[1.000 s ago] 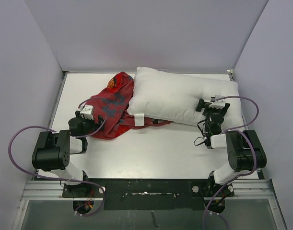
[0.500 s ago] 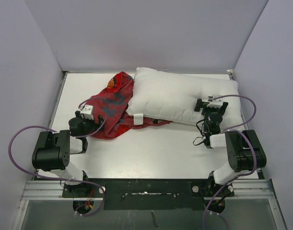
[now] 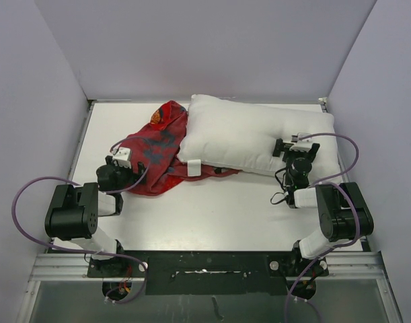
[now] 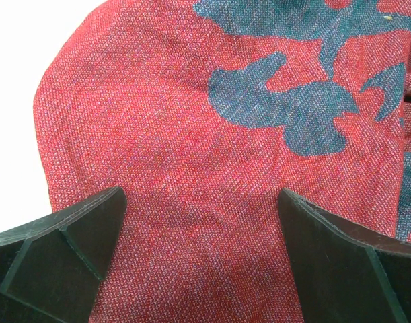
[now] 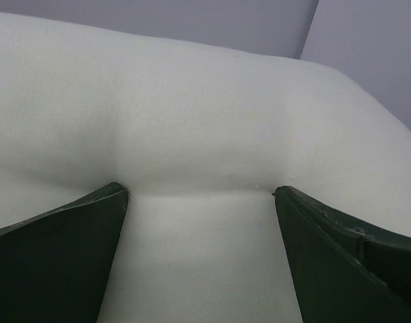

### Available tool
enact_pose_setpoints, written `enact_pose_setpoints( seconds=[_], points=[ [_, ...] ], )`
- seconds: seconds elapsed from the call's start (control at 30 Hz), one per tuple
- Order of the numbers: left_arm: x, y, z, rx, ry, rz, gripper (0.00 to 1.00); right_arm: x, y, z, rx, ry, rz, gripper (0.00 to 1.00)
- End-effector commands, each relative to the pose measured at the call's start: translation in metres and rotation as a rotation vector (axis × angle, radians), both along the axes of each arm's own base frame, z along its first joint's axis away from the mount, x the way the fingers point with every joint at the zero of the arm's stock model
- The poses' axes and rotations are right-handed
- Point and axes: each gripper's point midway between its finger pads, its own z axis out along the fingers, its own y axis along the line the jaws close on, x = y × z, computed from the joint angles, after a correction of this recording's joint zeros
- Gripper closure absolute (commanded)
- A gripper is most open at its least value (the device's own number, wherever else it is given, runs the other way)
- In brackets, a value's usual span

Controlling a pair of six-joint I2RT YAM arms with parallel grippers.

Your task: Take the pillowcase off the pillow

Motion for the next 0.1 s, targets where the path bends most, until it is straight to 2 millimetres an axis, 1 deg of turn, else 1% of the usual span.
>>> enact_pose_setpoints(
  seconds=[0.0,0.07],
  points=[
    [0.0106,0.0015,0.0098,0.012,-0.037,0.006,0.02,-0.0285,0.0005,-0.0879,-0.053,0.318,0.009,0.02],
    [0.0098,0.0016,0.0113,0.012,-0.045,0.007,0.02,-0.0284,0.0010,-0.0876,-0.055,0.317,0.010,0.02]
  ],
)
